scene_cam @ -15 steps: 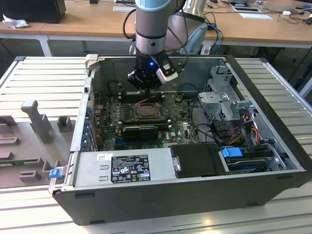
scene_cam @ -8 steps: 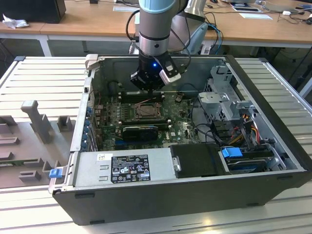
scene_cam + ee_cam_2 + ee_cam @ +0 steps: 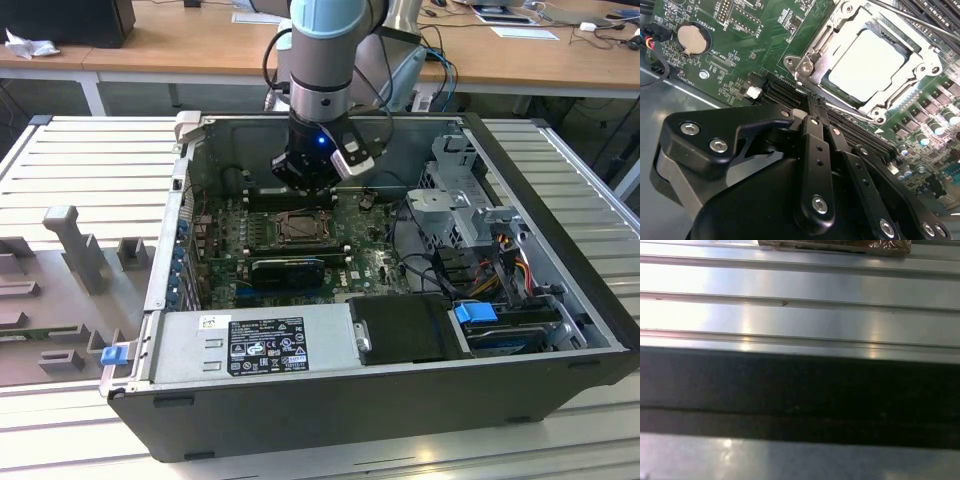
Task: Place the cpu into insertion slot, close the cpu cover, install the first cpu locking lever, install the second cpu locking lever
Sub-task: 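Install the first cpu locking lever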
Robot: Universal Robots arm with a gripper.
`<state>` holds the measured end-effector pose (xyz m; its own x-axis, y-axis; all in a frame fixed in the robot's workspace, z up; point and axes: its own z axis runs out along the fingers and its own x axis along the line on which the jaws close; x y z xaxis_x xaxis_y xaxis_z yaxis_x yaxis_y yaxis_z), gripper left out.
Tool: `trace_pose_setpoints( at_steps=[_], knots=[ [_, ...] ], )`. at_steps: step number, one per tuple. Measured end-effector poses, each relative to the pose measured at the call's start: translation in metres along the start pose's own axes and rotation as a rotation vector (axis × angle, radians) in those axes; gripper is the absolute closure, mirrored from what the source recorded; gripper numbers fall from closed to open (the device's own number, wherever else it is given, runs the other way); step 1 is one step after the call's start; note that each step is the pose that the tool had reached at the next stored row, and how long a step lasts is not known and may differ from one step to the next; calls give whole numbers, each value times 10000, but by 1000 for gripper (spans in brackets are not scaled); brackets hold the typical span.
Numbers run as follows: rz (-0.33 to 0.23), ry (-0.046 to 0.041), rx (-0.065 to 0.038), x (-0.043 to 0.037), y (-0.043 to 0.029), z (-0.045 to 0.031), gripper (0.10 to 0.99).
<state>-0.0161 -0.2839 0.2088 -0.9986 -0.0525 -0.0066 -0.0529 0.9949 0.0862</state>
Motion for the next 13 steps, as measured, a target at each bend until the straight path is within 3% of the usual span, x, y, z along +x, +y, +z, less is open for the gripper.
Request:
trace_pose_setpoints(
  at_steps=[7, 13],
  knots=[
    [-1, 1, 14, -2, -3, 31, 980],
    [-1, 9, 146, -2, -4, 43, 980]
  ],
)
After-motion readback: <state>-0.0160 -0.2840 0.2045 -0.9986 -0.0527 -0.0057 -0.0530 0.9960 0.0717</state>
